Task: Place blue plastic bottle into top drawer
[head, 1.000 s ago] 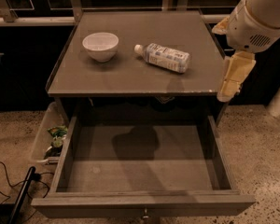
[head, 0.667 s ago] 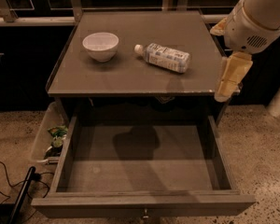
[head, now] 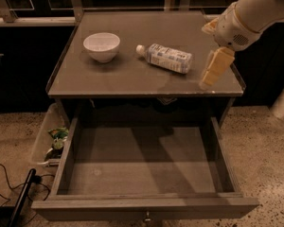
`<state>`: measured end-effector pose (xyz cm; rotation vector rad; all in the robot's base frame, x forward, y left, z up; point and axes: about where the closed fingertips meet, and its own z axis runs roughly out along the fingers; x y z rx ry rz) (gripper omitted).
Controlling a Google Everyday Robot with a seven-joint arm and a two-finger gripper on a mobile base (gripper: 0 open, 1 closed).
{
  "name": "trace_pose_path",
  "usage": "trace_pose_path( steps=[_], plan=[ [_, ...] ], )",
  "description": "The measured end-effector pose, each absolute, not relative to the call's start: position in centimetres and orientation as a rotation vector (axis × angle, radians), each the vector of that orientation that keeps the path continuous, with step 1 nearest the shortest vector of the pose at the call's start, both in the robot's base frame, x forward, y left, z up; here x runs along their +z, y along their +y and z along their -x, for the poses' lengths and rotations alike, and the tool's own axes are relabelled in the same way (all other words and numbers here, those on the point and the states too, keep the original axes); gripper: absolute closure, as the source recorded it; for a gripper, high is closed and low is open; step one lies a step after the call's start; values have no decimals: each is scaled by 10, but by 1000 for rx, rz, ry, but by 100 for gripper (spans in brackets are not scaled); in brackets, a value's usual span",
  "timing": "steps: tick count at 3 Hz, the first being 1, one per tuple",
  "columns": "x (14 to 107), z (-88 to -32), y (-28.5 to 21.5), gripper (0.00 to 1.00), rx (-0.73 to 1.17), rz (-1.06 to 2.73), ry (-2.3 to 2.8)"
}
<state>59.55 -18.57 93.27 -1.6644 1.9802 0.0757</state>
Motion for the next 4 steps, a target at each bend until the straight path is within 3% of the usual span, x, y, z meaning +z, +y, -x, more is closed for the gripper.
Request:
trace_pose_path(
  steps=[2,4],
  plan=[
    [899,-662,-172,0,396,1484,1912],
    [880,-698,-149,0,495,1413,1916]
  ],
)
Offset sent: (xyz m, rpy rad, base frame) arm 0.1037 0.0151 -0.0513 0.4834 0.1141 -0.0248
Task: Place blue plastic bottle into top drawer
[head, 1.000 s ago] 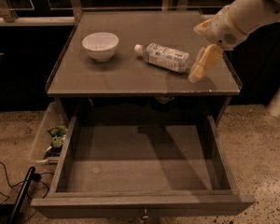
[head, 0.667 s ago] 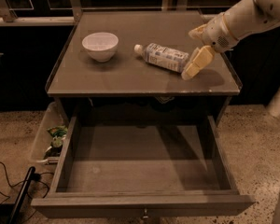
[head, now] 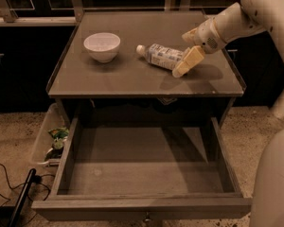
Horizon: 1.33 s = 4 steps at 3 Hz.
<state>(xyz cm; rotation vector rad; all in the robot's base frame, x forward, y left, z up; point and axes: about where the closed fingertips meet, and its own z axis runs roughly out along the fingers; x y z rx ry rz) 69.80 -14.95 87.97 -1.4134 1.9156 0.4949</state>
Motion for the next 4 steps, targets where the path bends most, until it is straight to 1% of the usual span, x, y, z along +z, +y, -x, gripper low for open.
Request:
trace_pose_path(
  steps=[2,3,4],
  plan=[
    [863,-723,-136,0,387,1437,1970],
    [862,-724,-136,18,384,1438,1972],
    [862,-724,-136,41,384,1438,1972]
  ],
)
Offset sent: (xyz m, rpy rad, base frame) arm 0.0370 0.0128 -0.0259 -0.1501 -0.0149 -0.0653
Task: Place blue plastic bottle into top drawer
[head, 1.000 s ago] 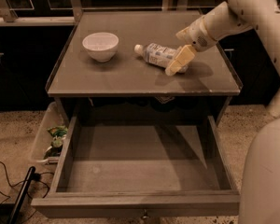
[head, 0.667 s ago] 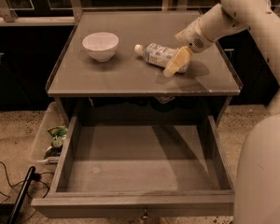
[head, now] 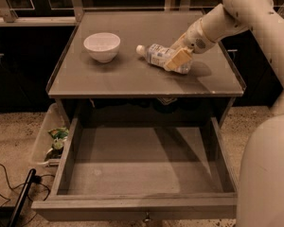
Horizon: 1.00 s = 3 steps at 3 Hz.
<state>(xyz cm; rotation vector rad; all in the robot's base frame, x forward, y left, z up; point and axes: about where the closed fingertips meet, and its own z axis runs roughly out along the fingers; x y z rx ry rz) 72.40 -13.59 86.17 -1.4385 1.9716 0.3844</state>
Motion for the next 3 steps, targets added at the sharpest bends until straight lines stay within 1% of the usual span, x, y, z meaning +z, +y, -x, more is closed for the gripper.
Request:
trace_pose_path(
  steps=[2,3],
  plan=[
    [862,-724,-136,88,385,1439,1972],
    [861,-724,-135,100,386,1442,1971]
  ],
)
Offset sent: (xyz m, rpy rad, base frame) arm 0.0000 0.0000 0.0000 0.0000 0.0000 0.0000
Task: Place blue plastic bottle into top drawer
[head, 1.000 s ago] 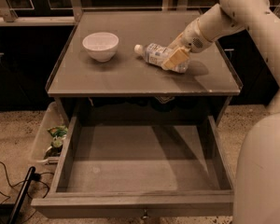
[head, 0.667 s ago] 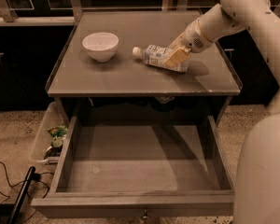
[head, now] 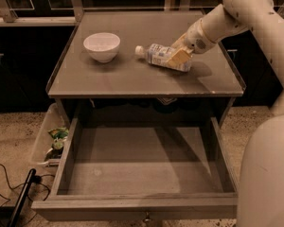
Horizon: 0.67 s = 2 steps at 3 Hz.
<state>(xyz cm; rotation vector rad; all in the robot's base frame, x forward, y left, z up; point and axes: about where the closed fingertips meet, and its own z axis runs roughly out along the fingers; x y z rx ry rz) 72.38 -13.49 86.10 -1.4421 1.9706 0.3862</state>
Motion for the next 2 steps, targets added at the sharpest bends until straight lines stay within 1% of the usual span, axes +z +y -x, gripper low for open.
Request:
trace_pose_path(
  steps=[1,2],
  plan=[
    [865,-703,-136,100,403,1476,1946],
    [883,-666,-141,100,444,1508,1884]
  ],
)
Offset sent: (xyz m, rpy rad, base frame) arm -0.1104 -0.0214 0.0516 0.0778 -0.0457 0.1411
